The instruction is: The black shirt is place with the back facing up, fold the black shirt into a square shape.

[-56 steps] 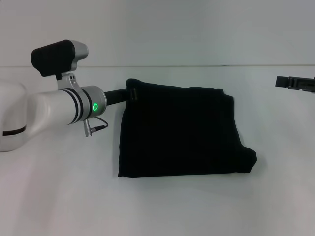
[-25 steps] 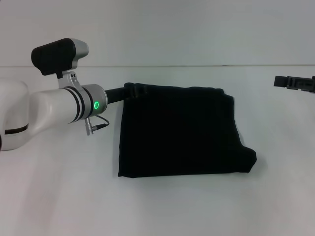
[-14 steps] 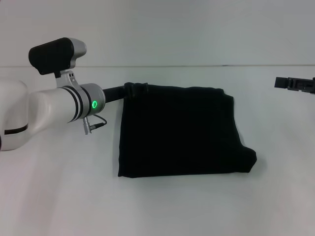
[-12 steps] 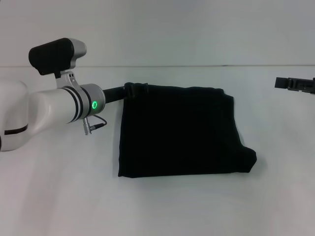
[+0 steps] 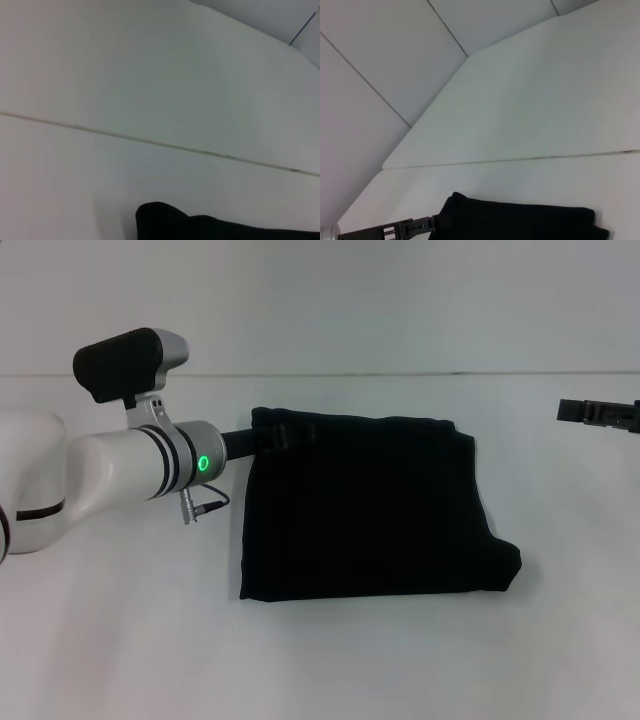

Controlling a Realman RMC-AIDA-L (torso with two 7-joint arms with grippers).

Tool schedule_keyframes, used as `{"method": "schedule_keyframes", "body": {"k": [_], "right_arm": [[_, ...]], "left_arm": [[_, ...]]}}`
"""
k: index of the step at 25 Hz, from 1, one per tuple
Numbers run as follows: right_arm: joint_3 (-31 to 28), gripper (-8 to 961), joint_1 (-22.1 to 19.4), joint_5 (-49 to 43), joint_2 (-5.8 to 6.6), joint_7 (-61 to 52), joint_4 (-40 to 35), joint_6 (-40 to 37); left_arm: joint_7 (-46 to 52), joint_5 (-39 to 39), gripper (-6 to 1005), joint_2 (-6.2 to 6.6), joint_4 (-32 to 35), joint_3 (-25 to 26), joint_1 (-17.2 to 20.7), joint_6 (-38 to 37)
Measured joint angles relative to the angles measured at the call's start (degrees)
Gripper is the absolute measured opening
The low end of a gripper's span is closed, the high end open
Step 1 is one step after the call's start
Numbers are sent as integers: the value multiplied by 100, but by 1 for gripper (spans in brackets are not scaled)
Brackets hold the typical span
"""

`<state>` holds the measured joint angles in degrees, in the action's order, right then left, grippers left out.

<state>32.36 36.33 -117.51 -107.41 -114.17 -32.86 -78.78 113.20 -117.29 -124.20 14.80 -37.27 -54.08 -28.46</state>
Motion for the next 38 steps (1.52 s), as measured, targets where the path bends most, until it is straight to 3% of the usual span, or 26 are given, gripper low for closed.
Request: {"method": "schedule_keyframes", "body": {"k": [5, 11, 14, 25, 30, 38], "right_arm": [[14, 791, -4, 0, -6, 0, 4, 8], [16, 791, -15, 0, -7, 0, 7, 14], [16, 791, -11, 0, -7, 0, 7, 14], [17, 791, 21, 0, -7, 0, 2, -13], [16, 790, 23, 0, -7, 0, 0, -10], [16, 790, 1, 0, -7, 9, -8, -12]], "left_arm": [[-10, 10, 926, 1, 114, 28, 91, 52], [-17, 5, 737, 15, 154, -4, 112, 26], [-18, -40, 511, 21, 126, -21, 85, 18], [-18, -33, 263, 27, 72, -26, 99, 49], [-9, -28, 36, 27, 80, -20, 77, 5], [42, 68, -2, 40, 245, 27, 115, -192]]}}
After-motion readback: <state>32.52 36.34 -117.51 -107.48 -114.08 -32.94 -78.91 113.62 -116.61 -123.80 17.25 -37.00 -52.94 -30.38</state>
